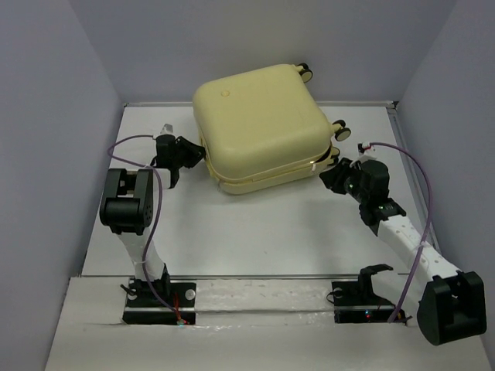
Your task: Pack the luggage
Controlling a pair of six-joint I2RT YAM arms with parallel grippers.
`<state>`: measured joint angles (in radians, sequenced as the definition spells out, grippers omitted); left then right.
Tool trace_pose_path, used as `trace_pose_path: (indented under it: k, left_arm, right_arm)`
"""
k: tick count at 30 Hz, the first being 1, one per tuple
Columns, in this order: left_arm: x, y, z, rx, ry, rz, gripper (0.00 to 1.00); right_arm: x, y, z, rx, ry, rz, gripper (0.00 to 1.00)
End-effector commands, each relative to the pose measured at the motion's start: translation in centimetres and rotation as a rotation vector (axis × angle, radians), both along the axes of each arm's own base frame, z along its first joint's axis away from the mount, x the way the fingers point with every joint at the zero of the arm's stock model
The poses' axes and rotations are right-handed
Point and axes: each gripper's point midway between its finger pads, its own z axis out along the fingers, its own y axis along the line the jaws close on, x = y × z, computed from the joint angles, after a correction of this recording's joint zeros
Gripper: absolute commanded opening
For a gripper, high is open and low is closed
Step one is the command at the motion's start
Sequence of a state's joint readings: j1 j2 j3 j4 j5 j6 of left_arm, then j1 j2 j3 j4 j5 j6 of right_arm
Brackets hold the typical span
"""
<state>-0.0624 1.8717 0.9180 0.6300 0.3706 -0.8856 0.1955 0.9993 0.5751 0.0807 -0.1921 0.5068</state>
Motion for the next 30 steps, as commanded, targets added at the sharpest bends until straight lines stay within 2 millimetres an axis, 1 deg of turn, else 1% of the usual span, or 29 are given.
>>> trace_pose_path:
  k: [1,2,3,4,5,6,7,8,9,10,11,12,13,14,15,16,17,18,19,20,21,22,23,24,25,26,27,29,30]
  left_arm:
    - [-0.4,-0.9,-0.4,-0.018,-0.026,0.021,0.06]
    - [-0.7,-0.7,0.0,-0.018,-0.048,0.033,0.06]
    - [-1.1,-0.4,1.3,-0.018,-0.079,0.048,0.06]
    - [-2.4,0.0,0.4,-0.006,-0.070,0.072,0.06]
    - [-3.2,0.0,1.7,-0.006,-0.104,0.081,0.06]
    - [-3.9,-0.1,1.9,-0.001,-0.116,0.085,0.06]
    - [-5.5,0.1,0.9,0.014,-0.100,0.097,0.06]
    - [-6.5,-0.8,1.9,0.025,-0.131,0.077,0.06]
    - [-8.0,-0.7,0.6,0.048,-0.107,0.088,0.06]
    - [-9.0,-1.2,0.6,0.059,-0.112,0.078,0.06]
    - [-9.9,-1.6,0.5,0.073,-0.117,0.068,0.06]
    - [-11.8,-2.5,0.2,0.097,-0.121,0.045,0.06]
    - [-13.7,-3.6,0.0,0.099,-0.125,0.016,0.06]
    - [-13.6,-3.6,1.1,0.090,-0.156,0.017,0.06]
    - [-15.1,-3.7,0.1,0.099,-0.138,0.009,0.06]
    - [-16.2,-4.7,0.3,0.091,-0.147,-0.022,0.06]
    - [-17.1,-5.3,1.6,0.077,-0.183,-0.038,0.06]
    - [-17.9,-5.2,1.1,0.094,-0.174,-0.030,0.06]
    - [-19.5,-6.7,0.9,0.104,-0.169,-0.074,0.06]
    - [-20.1,-6.9,1.6,0.103,-0.199,-0.062,0.06]
    - [-20.8,-7.4,1.7,0.109,-0.204,-0.068,0.06]
    - [-21.7,-7.8,1.5,0.112,-0.189,-0.073,0.06]
    - [-23.3,-9.5,2.0,0.093,-0.206,-0.123,0.06]
    - [-24.0,-10.1,2.2,0.085,-0.211,-0.138,0.06]
    - [-24.3,-10.2,2.2,0.092,-0.213,-0.118,0.06]
    - [-25.5,-11.3,2.4,0.078,-0.212,-0.149,0.06]
    - [-25.5,-11.6,3.0,0.077,-0.223,-0.133,0.06]
    - [-25.8,-12.4,3.2,0.086,-0.224,-0.144,0.06]
    - [-25.8,-13.2,3.6,0.093,-0.231,-0.155,0.06]
  right_arm:
    - [1.4,0.6,0.8,0.016,-0.016,0.017,0.23]
    - [1.8,0.7,0.8,0.017,-0.016,0.020,0.20]
    - [2.2,0.9,0.8,0.014,-0.015,0.029,0.11]
    - [3.0,1.4,0.9,0.015,-0.004,0.049,0.08]
    - [3.5,1.7,1.0,0.018,-0.002,0.061,0.07]
    - [4.0,2.0,1.1,0.022,-0.001,0.073,0.07]
    - [4.8,2.5,2.2,0.031,-0.025,0.092,0.07]
    - [5.6,2.8,1.6,0.027,-0.010,0.104,0.07]
    - [6.3,3.4,2.9,0.039,-0.039,0.134,0.07]
    - [6.4,3.7,2.1,0.040,-0.018,0.149,0.07]
    - [7.3,4.1,2.5,0.045,-0.024,0.164,0.07]
    - [7.6,4.4,2.7,0.043,-0.028,0.181,0.07]
    - [8.4,4.5,3.1,0.041,-0.036,0.182,0.07]
    - [8.9,4.6,3.3,0.039,-0.037,0.183,0.07]
    - [9.3,4.8,3.5,0.041,-0.040,0.187,0.07]
    - [9.7,5.1,3.5,0.041,-0.037,0.202,0.07]
    - [10.9,5.4,3.6,0.041,-0.023,0.209,0.07]
    - [11.3,5.7,3.6,0.045,-0.015,0.222,0.07]
    - [11.5,6.3,3.4,0.058,0.004,0.258,0.07]
    - [12.6,6.9,3.6,0.068,0.007,0.278,0.07]
    - [12.8,7.7,3.7,0.076,0.008,0.303,0.07]
    - [13.0,8.2,3.9,0.089,0.008,0.327,0.07]
    - [13.8,9.1,5.7,0.096,-0.028,0.356,0.07]
    - [13.7,9.4,4.2,0.099,0.013,0.373,0.08]
    - [14.3,10.4,6.0,0.101,-0.019,0.399,0.09]
    - [14.4,11.1,5.3,0.097,0.012,0.409,0.09]
    - [15.0,11.0,6.2,0.094,-0.008,0.395,0.10]
    - [14.9,10.7,7.2,0.089,-0.022,0.375,0.14]
    - [15.1,10.1,7.4,0.068,-0.031,0.338,0.23]
